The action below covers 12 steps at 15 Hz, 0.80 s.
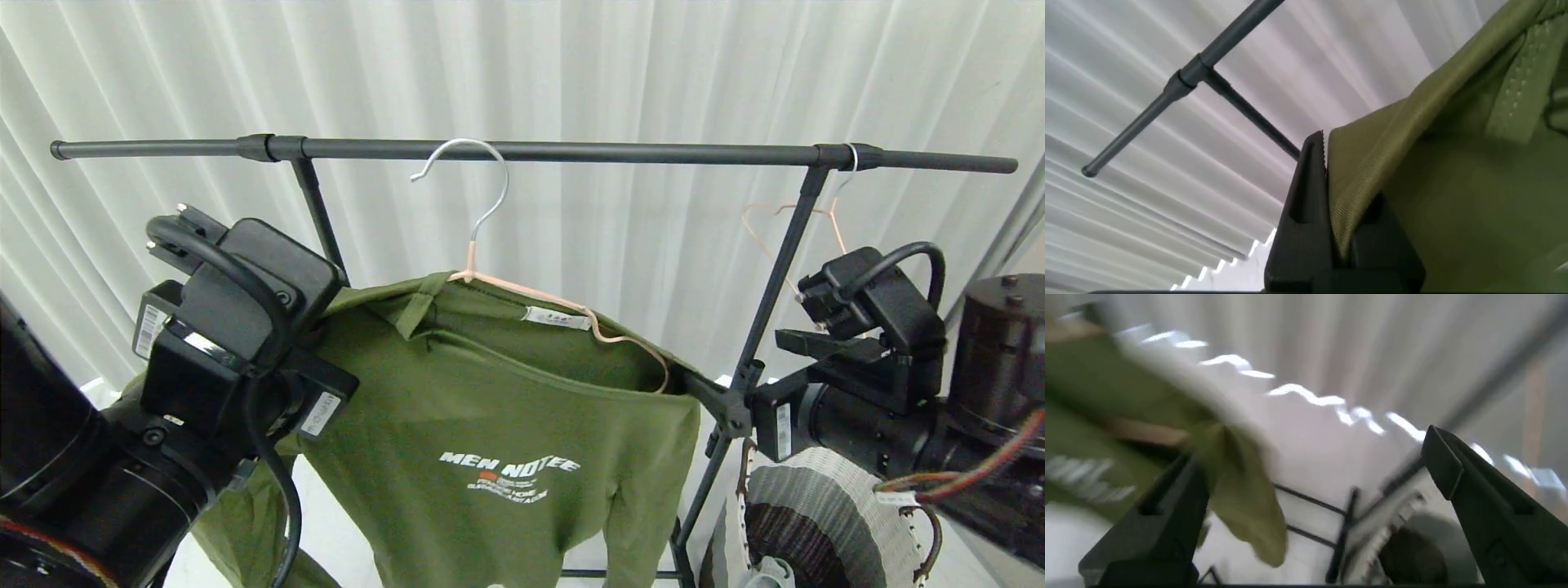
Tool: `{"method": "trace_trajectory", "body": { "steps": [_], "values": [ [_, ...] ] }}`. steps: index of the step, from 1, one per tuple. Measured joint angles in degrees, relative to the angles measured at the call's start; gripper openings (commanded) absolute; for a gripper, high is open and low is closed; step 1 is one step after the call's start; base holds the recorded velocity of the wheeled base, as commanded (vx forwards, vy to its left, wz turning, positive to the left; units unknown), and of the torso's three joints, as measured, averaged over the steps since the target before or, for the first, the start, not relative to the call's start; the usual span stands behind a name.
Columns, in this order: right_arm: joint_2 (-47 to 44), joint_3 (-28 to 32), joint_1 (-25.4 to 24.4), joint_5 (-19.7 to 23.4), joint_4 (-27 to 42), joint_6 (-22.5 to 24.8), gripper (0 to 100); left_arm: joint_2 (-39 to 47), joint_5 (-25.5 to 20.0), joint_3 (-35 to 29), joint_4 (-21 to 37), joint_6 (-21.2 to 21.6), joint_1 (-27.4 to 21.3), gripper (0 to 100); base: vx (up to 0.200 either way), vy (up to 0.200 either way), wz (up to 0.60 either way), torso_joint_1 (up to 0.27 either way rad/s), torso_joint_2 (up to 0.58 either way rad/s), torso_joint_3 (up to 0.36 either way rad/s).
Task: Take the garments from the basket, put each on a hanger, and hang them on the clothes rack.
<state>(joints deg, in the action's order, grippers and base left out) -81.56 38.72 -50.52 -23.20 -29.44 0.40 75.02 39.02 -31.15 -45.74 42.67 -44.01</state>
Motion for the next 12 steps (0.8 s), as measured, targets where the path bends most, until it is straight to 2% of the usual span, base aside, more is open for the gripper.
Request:
{"method": "trace_trajectory", "body": {
  "steps": [2, 5, 7, 12],
  "values": [
    [2.3, 0.0, -1.5, 5.0, 0.3, 7.0, 100, 0.1, -0.2, 0.0, -0.3, -1.5, -0.5, 0, 0.0, 0.0, 0.0, 0.0, 0.0, 0.0],
    [3.3, 1.5, -2.1, 8.6, 0.2, 13.1, 100, 0.2, -0.3, 0.4, -2.4, -2.7, -2.4, 0, 0.0, 0.0, 0.0, 0.0, 0.0, 0.0],
    [2.8, 2.5, -2.4, 9.7, 0.0, 15.5, 100, 0.2, -0.6, 0.5, -2.5, -2.8, -3.5, 0, 0.0, 0.0, 0.0, 0.0, 0.0, 0.0],
    [-1.5, 8.2, -3.3, 11.1, -0.1, 17.9, 100, 1.0, -2.1, 0.8, -3.6, -2.7, -6.7, 0, 0.0, 0.0, 0.0, 0.0, 0.0, 0.0]
  ]
}}
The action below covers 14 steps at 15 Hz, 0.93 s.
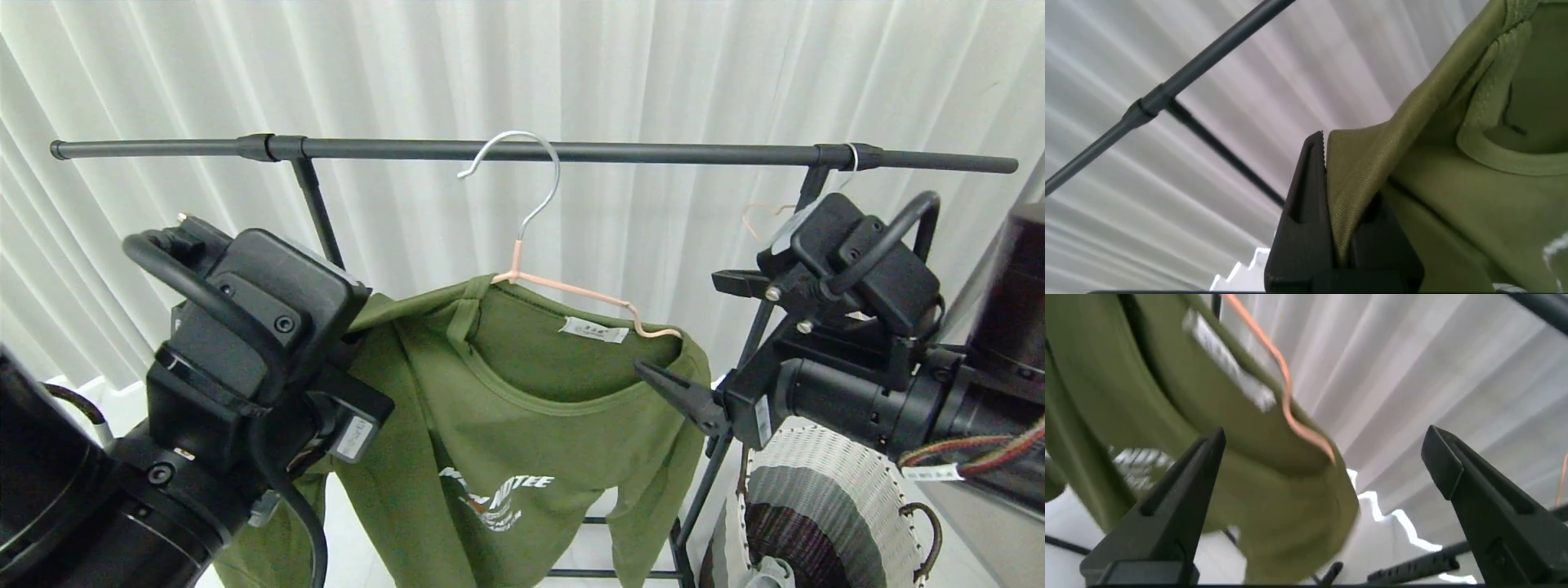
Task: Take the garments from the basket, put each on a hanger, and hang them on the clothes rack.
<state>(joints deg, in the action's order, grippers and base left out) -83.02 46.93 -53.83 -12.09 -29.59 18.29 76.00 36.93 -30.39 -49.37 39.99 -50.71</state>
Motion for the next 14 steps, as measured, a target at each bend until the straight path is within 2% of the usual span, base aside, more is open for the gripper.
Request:
{"method": "trace_trajectory", "body": {
  "steps": [3, 6, 12, 14],
  "values": [
    [-3.0, 3.8, 0.0, -0.4, -1.0, 1.0, 100, 0.5, 0.0, 0.0, -0.4, 0.1, -1.4, 0, 0.0, 0.0, 0.0, 0.0, 0.0, 0.0],
    [-6.0, 6.3, 1.0, -2.7, -5.5, 2.7, 100, 0.6, 0.0, 0.1, -0.5, 0.1, -1.8, 0, 0.0, 0.0, 0.0, 0.0, 0.0, 0.0],
    [-9.0, 6.9, 1.4, -3.6, -8.3, 3.7, 100, 0.6, -0.1, 0.0, -0.5, 0.0, -3.1, 0, 0.0, 0.0, 0.0, 0.0, 0.0, 0.0],
    [-9.3, 6.7, 1.2, -3.6, -8.3, 3.8, 100, 0.7, -0.1, 0.0, -2.6, 0.0, -3.2, 0, 0.0, 0.0, 0.0, 0.0, 0.0, 0.0]
  ]
}}
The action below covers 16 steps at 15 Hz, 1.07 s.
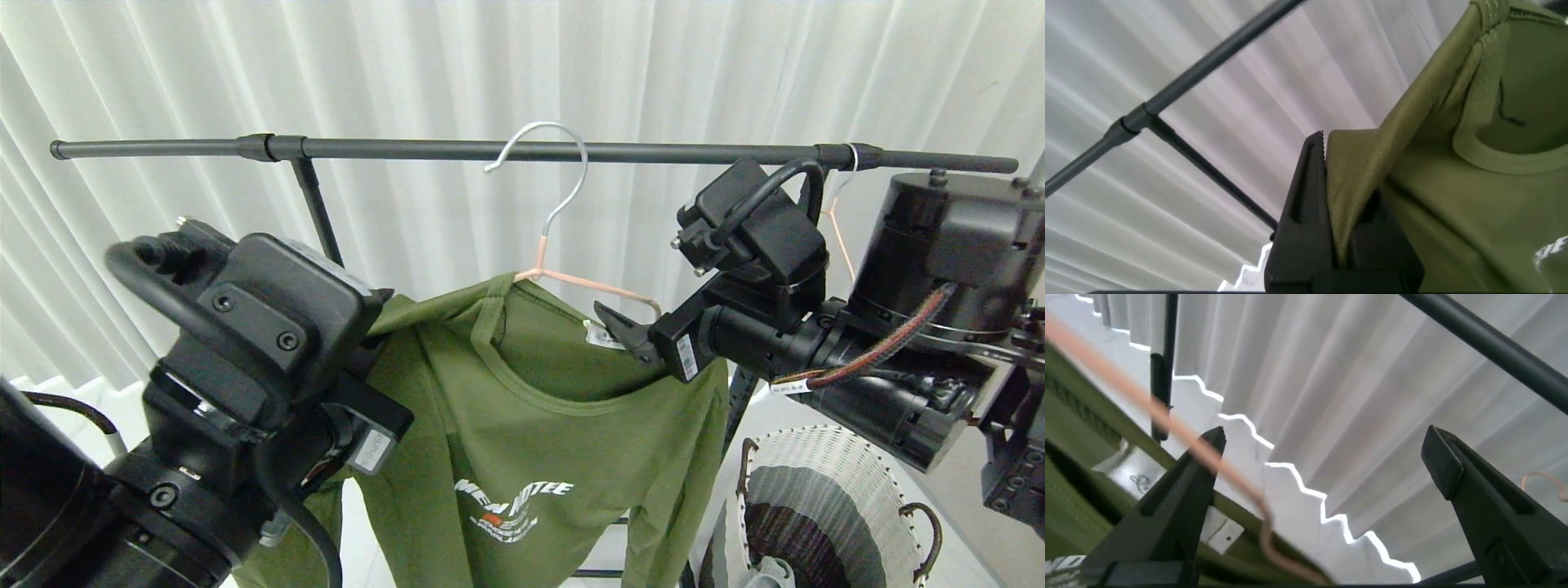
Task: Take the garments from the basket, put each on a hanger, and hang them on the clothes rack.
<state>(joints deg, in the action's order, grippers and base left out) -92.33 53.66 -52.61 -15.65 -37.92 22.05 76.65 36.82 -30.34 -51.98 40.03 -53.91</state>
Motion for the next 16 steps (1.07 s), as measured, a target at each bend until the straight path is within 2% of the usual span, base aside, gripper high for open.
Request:
{"method": "trace_trajectory", "body": {
  "steps": [1, 2, 13, 14, 16],
  "values": [
    [-0.2, 0.0, 0.0, 0.0, 0.0, 0.0, 100, 0.0, 0.0, 0.2, -0.4, 0.0, -0.1, 0, 0.0, 0.0, 0.0, 0.0, 0.0, 0.0],
    [-0.3, 0.0, 0.0, 0.0, 0.0, 0.0, 0, 0.1, 0.0, 0.4, -0.4, 0.0, 0.0, 0, 0.0, 0.0, 0.0, 0.0, 0.0, 0.0],
    [-0.3, -0.2, -0.1, 0.1, 0.0, -0.2, 0, 0.0, -0.1, 0.5, -0.5, 0.0, 0.0, 0, 0.0, 0.0, 0.0, 0.0, 0.0, 0.0],
    [-0.2, -0.2, -0.1, 0.0, 0.0, -0.2, 0, 0.1, -0.1, 0.6, -0.5, 0.0, 0.0, 100, 0.0, 0.0, 0.0, 0.0, 0.0, 0.0],
    [0.0, -0.2, 0.0, -1.2, 0.0, -0.1, 0, 0.0, 0.2, 1.0, -0.5, 0.0, 0.0, 100, 0.0, 0.0, 0.0, 0.0, 0.0, 0.0]
  ]
}}
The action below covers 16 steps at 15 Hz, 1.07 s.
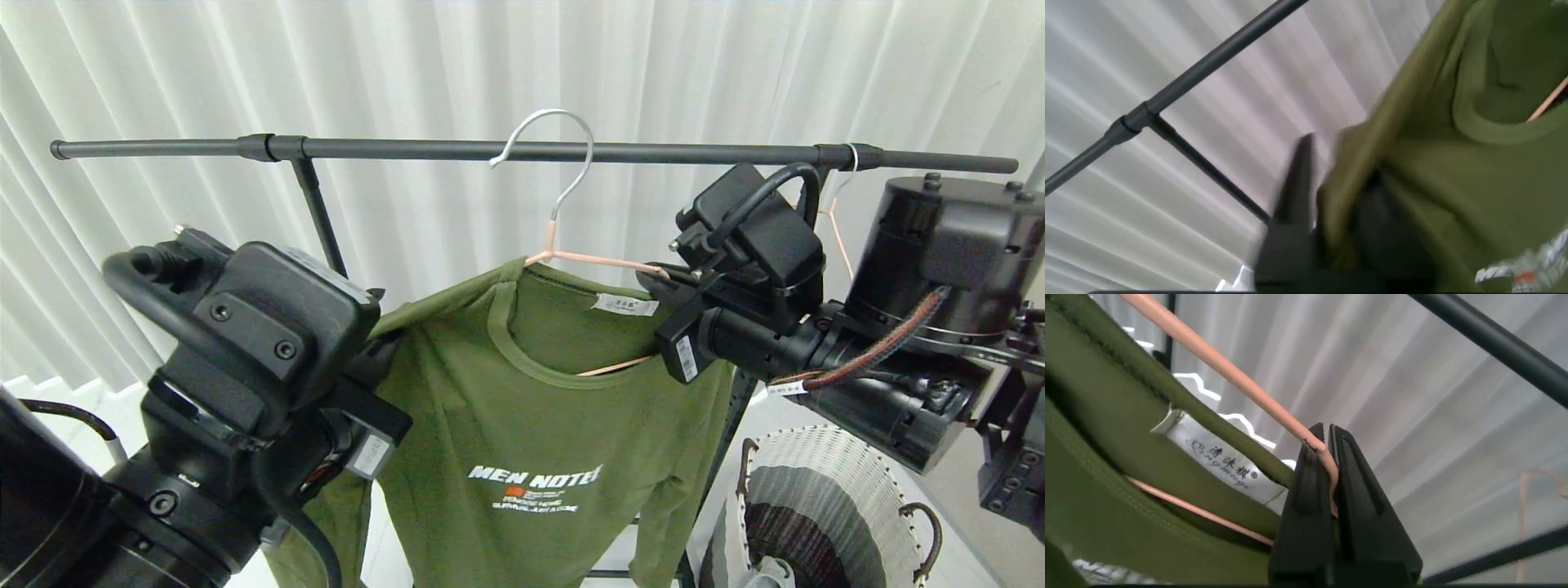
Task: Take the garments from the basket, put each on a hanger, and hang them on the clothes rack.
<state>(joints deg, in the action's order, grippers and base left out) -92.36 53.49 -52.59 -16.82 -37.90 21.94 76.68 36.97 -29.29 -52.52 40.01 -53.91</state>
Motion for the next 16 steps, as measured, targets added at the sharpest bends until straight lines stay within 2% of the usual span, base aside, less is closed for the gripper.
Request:
{"method": "trace_trajectory", "body": {
  "steps": [3, 7, 11, 14, 16],
  "values": [
    [0.2, 0.1, -0.1, -4.9, 0.0, -0.2, 0, -0.6, 0.0, 0.9, 0.0, -0.1, 0.0, 100, 0.0, 0.0, 0.0, 0.0, 0.0, 0.0],
    [0.6, 0.2, 0.8, -7.7, 0.0, -0.6, 0, -1.6, 0.0, 1.7, -0.1, -0.5, 0.3, 100, 0.0, 0.0, 0.0, 0.0, 0.0, 0.0],
    [1.3, 0.0, 3.2, -9.4, -0.1, -0.7, 0, -3.8, 0.2, 6.2, -0.5, -1.7, 1.0, 100, 0.0, 0.0, 0.0, 0.0, 0.0, 0.0],
    [2.1, -0.1, 3.7, -9.4, 0.0, -0.7, 0, -6.6, 0.1, 11.2, -0.5, -1.8, 6.3, 100, 0.0, 0.0, 0.0, 0.0, 0.0, 0.0],
    [2.5, -0.1, 3.7, -9.3, 0.0, -0.7, 0, -7.4, -0.1, 12.5, -0.5, -4.1, 11.3, 100, 0.0, 0.0, 0.0, 0.0, 0.0, 0.0]
  ]
}}
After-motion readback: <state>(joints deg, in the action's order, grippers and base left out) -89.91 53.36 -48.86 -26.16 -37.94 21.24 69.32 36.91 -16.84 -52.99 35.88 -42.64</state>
